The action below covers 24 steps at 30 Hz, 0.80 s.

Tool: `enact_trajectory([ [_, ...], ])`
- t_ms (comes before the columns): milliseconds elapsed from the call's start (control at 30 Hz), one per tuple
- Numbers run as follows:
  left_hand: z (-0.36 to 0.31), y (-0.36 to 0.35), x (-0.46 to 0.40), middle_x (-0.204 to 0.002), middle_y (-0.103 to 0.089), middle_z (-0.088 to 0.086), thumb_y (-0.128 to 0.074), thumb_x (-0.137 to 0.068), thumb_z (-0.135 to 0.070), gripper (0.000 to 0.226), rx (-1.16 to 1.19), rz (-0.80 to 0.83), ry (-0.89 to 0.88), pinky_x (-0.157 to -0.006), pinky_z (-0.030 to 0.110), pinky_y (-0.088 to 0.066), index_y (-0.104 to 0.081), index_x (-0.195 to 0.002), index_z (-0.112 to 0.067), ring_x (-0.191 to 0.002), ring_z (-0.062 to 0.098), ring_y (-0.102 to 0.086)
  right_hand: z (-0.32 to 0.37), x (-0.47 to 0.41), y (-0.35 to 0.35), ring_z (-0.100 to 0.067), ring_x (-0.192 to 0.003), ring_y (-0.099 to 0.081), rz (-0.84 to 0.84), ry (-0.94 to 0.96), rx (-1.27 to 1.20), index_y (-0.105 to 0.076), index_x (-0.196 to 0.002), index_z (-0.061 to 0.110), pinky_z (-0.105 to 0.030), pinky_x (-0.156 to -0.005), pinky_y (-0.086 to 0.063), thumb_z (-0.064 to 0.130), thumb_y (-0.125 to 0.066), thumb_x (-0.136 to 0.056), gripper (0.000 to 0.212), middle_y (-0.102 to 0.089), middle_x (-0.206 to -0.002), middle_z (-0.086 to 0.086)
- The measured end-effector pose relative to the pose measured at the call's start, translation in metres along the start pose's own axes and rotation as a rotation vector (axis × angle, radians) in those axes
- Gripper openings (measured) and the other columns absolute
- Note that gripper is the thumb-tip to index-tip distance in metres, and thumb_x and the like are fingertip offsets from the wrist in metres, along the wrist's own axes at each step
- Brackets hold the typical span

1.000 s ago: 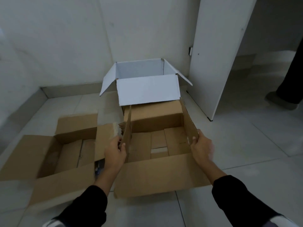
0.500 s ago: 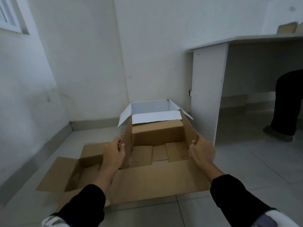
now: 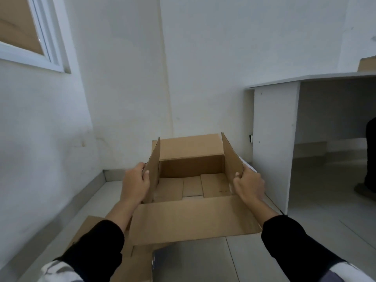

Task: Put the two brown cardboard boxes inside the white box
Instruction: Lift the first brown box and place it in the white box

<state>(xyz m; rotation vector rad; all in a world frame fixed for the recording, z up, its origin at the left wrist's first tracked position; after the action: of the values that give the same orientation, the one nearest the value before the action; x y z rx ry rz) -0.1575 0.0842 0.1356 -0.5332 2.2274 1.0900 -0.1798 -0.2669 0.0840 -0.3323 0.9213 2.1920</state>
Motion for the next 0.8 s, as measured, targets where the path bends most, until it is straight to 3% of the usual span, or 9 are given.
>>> enact_trajectory([
  [200,0.029,-0.057,-0.105,-0.06,-0.052,0.005,-0.052,-0.087,-0.001,0.007,0.037,-0.013,0.02,-0.045,0.019,-0.028,-0.057,-0.082,0.001,-0.049,0.016,-0.042,0.018,-0.096,-0.071,-0.036,-0.08,-0.06,-0.008,-0.027,-0.008,-0.06,-0.098,0.013,-0.04,-0.073,-0.051,0.012,-0.048,-0.087,0.016,-0.069,-0.089,-0.019],
  [333,0.038,-0.093,-0.177,-0.062,-0.052,0.008,-0.051,-0.088,-0.001,0.007,0.063,0.017,0.057,-0.045,0.026,-0.028,-0.055,-0.083,0.002,-0.055,0.025,-0.045,0.036,-0.166,-0.106,-0.025,-0.066,-0.046,-0.005,-0.04,0.03,-0.058,-0.098,0.01,-0.03,-0.062,-0.038,0.008,-0.047,-0.086,0.016,-0.067,-0.083,-0.018],
  [433,0.044,-0.115,-0.229,-0.062,-0.051,0.008,-0.052,-0.088,-0.001,0.006,0.135,0.036,0.091,-0.047,0.026,-0.03,-0.055,-0.083,0.001,-0.056,0.025,-0.045,0.046,-0.22,-0.132,-0.028,-0.064,-0.05,0.042,-0.061,0.092,-0.053,-0.105,0.016,-0.032,-0.059,-0.042,0.007,-0.046,-0.083,0.025,-0.059,-0.075,-0.01],
  [533,0.048,-0.142,-0.267,-0.063,-0.048,0.009,-0.052,-0.086,0.001,0.006,0.193,0.063,0.125,-0.053,0.03,-0.032,-0.053,-0.08,0.0,-0.058,0.024,-0.042,0.047,-0.265,-0.152,-0.031,-0.065,-0.05,0.055,-0.11,0.066,-0.049,-0.099,0.018,-0.031,-0.059,-0.038,0.015,-0.043,-0.087,0.014,-0.053,-0.071,-0.009],
  [667,0.054,-0.19,-0.297,-0.07,-0.054,0.012,-0.052,-0.087,0.002,0.002,0.257,0.069,0.174,-0.059,0.029,-0.038,-0.053,-0.085,0.0,-0.063,0.025,-0.047,0.032,-0.316,-0.188,-0.018,-0.053,-0.043,0.092,-0.069,0.025,-0.041,-0.085,0.016,-0.028,-0.05,-0.028,0.02,-0.038,-0.093,0.01,-0.047,-0.06,-0.002],
  [800,0.068,-0.258,-0.308,-0.069,-0.054,0.007,-0.05,-0.089,0.001,0.011,0.26,0.096,0.244,-0.054,0.026,-0.036,-0.047,-0.083,-0.008,-0.059,0.02,-0.048,-0.014,-0.361,-0.24,-0.023,-0.059,-0.047,0.149,-0.085,-0.025,-0.042,-0.08,0.015,-0.029,-0.05,-0.034,0.015,-0.037,-0.093,0.013,-0.049,-0.065,-0.007],
])
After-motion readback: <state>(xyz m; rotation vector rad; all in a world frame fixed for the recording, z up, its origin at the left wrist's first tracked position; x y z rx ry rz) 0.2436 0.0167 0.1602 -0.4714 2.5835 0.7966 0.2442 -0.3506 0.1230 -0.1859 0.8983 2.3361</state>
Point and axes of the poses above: each hand's wrist, its own x-axis away from the middle knuckle, its own y-axis out of the back of the hand, z = x × y, the point moved 10 cm from there along -x, towards the middle knuckle
